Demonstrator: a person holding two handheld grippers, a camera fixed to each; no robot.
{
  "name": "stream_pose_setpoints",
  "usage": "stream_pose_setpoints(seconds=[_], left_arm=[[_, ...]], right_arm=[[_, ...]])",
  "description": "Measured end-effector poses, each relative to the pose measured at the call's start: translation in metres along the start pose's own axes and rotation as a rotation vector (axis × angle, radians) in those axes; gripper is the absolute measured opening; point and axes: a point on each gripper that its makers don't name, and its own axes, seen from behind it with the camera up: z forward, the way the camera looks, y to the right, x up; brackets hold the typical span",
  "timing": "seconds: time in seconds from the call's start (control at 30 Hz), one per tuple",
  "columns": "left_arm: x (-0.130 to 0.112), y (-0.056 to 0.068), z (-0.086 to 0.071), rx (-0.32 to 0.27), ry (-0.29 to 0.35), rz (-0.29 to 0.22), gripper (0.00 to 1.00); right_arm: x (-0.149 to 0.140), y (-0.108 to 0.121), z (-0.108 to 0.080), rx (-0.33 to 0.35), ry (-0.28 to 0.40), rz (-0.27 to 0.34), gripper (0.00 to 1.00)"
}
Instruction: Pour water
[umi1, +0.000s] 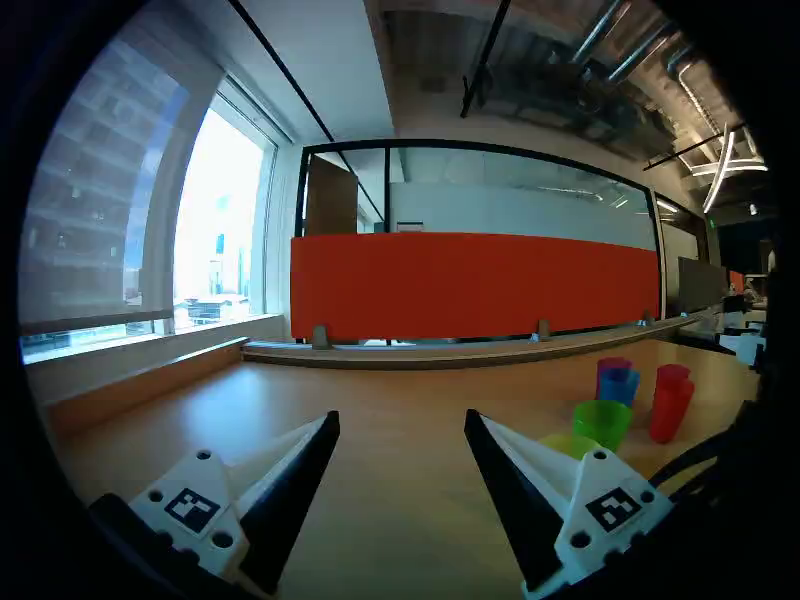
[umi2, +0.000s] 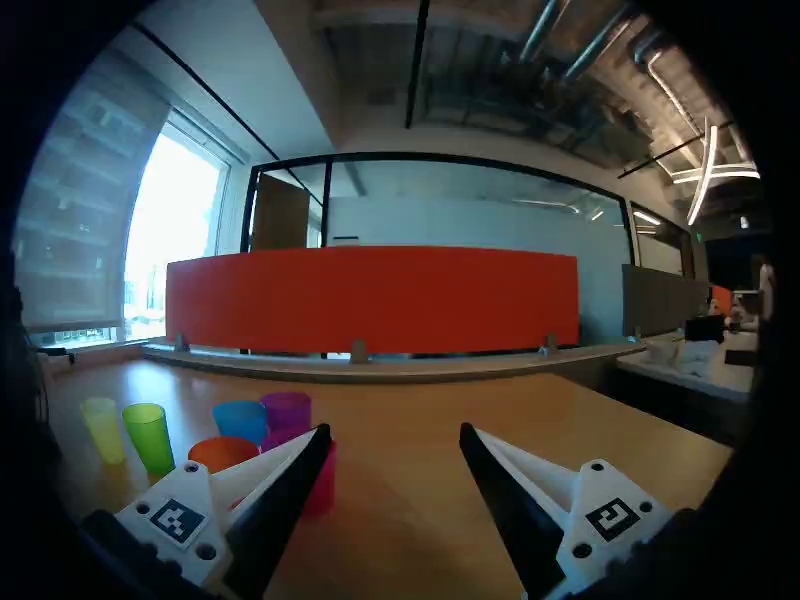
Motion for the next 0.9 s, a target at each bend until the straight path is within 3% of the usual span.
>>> stream_pose_setpoints(seconds=[0.37,0.9], left_arm=[[0.004,0.003,-0.003,-0.012,-0.011,0.008,0.93],[0.073,-0.005,0.006,-0.006,0.004,0.029,0.93]], right_arm=[[0.006,-0.002,0.001,0.013,-0.002,-0.01,1.0],[0.071,-0.003,0.011,0.06,0.0,-0.019,1.0]])
